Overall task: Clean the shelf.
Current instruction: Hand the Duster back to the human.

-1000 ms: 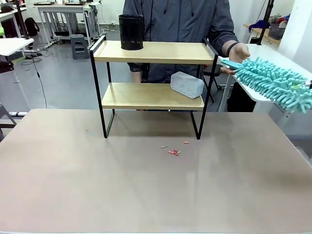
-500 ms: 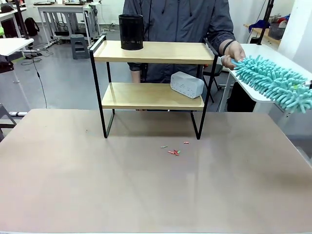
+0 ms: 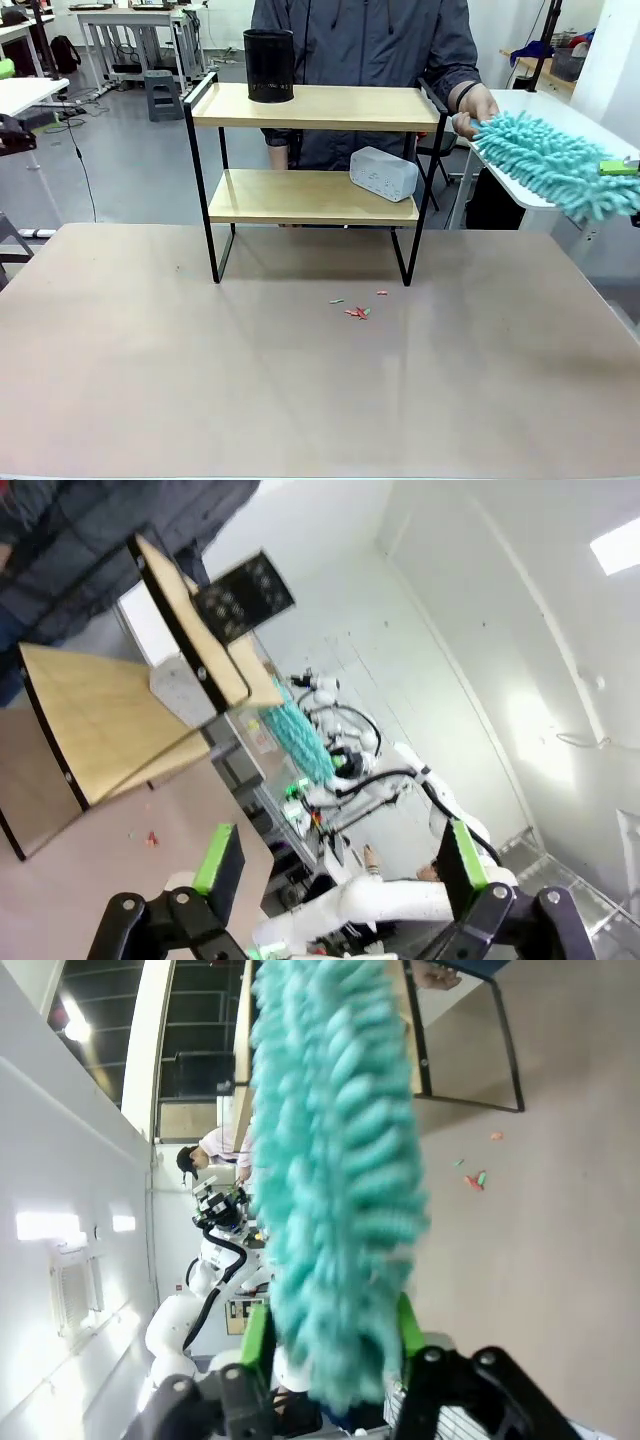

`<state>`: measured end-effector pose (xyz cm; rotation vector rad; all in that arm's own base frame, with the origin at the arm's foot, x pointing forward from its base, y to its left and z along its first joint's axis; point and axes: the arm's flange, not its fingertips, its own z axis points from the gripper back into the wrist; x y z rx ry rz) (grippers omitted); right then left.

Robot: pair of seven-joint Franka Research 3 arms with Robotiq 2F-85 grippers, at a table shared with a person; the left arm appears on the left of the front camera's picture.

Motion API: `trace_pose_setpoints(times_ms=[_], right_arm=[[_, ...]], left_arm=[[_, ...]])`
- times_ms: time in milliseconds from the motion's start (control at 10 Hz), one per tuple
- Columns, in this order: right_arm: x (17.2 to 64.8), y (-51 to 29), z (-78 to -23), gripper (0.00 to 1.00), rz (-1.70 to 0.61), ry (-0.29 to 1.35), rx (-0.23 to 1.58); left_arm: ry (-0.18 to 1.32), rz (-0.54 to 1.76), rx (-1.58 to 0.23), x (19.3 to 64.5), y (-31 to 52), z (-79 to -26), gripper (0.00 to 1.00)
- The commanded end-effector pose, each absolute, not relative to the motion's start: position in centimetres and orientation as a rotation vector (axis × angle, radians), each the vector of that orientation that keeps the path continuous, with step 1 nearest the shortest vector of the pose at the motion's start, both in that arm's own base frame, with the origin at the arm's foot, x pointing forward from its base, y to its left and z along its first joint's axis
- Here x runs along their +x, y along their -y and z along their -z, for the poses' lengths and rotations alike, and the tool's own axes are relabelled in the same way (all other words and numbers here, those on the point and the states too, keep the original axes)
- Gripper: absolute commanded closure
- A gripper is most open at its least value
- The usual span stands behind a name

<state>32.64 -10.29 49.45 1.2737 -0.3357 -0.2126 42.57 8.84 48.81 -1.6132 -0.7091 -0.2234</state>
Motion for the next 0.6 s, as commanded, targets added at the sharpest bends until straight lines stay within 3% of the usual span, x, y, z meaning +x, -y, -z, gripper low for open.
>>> trace_pose_setpoints(times_ms=[0, 200, 500], right_arm=[[30.6, 8.8, -50.1, 0.0, 0.132, 0.331, 1.268], [29.8, 5.7, -50.3, 0.0, 0.036, 0.282, 1.273], [31.7, -5.2, -47.3, 0.0, -0.138, 0.067, 1.317]], left_arm=[[0.537, 0.302, -1.592, 41.6, -3.9, -46.2, 0.0], [0.417, 0.348, -1.615, 40.3, 1.4, -44.8, 0.0], [0.378, 0.306, -1.565, 39.0, 4.1, -43.1, 0.0]])
